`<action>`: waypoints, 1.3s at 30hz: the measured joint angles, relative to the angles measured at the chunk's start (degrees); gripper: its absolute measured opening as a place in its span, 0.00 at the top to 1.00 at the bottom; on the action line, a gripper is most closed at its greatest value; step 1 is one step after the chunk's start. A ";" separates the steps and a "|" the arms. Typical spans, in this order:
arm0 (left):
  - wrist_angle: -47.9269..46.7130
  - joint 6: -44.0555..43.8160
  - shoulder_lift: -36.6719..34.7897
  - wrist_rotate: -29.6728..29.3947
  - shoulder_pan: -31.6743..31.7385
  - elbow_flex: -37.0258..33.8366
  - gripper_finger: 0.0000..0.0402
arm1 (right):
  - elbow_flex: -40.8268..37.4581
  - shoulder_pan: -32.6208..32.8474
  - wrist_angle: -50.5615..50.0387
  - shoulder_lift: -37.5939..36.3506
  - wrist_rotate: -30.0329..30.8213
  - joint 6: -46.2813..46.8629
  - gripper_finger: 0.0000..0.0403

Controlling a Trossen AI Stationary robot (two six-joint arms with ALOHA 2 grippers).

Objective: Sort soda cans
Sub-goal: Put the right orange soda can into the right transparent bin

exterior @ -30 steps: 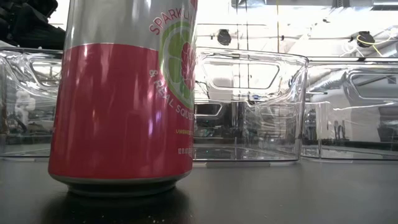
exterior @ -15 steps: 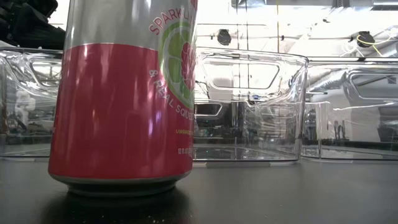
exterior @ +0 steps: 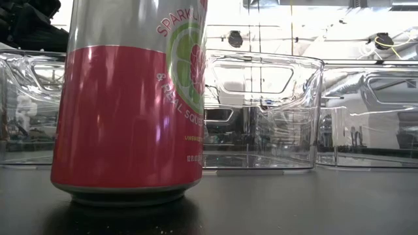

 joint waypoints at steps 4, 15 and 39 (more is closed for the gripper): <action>0.02 -0.02 0.00 0.00 0.00 0.00 0.63 | 0.00 0.00 -0.07 0.00 -2.71 -3.49 0.11; 0.04 0.02 -0.02 -2.75 0.00 0.00 0.63 | 0.00 2.14 -0.84 -6.26 3.75 4.28 0.11; 0.03 0.01 0.00 -2.86 0.01 0.00 0.63 | -15.87 6.36 16.53 -23.28 6.71 16.64 0.11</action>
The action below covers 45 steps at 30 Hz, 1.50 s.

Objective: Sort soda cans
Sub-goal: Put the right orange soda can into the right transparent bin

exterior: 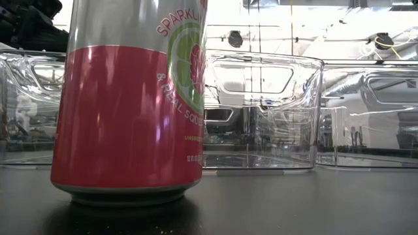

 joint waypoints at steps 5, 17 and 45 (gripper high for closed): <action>-0.01 0.01 0.00 0.00 -0.01 0.00 0.63 | 0.00 0.00 1.31 0.00 0.00 0.29 0.11; -0.01 0.01 0.00 0.00 0.01 0.00 0.63 | 0.00 0.00 3.21 0.00 0.09 -4.43 0.11; -0.02 -0.06 0.00 -0.02 0.00 0.00 0.63 | 0.00 -0.15 -2.51 0.05 0.04 -4.98 0.02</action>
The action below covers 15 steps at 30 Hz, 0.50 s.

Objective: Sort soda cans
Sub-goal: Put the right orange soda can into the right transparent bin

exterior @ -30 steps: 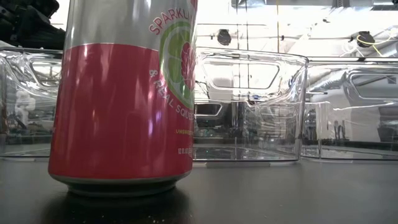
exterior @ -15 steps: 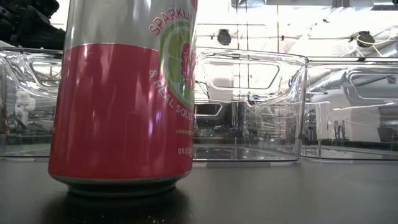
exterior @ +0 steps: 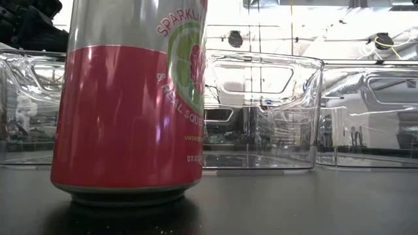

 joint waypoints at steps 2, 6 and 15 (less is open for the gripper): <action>0.01 0.00 0.00 0.00 0.01 0.00 0.63 | 0.00 0.00 0.87 0.00 -0.04 1.75 0.01; 0.01 -0.01 0.00 0.00 0.00 0.00 0.63 | 0.00 0.00 4.45 0.02 -0.04 5.36 0.01; -0.01 0.00 -0.01 0.00 0.01 0.00 0.63 | 0.02 0.00 6.59 1.63 -0.20 6.11 0.02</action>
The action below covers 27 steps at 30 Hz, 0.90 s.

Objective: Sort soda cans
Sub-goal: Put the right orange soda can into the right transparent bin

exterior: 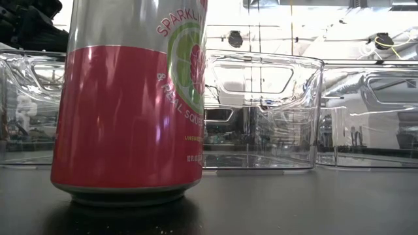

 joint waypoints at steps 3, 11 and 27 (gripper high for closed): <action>0.00 0.00 0.01 0.00 0.00 0.00 0.63 | 0.00 0.00 -0.34 0.20 -0.03 -1.32 0.02; -0.14 0.03 0.01 0.00 0.00 0.00 0.63 | 0.00 0.00 -5.08 2.69 -0.34 -2.45 0.02; -0.78 0.07 0.01 -0.02 -0.01 0.00 0.63 | 0.04 -2.03 -5.76 12.12 -2.32 -11.87 0.02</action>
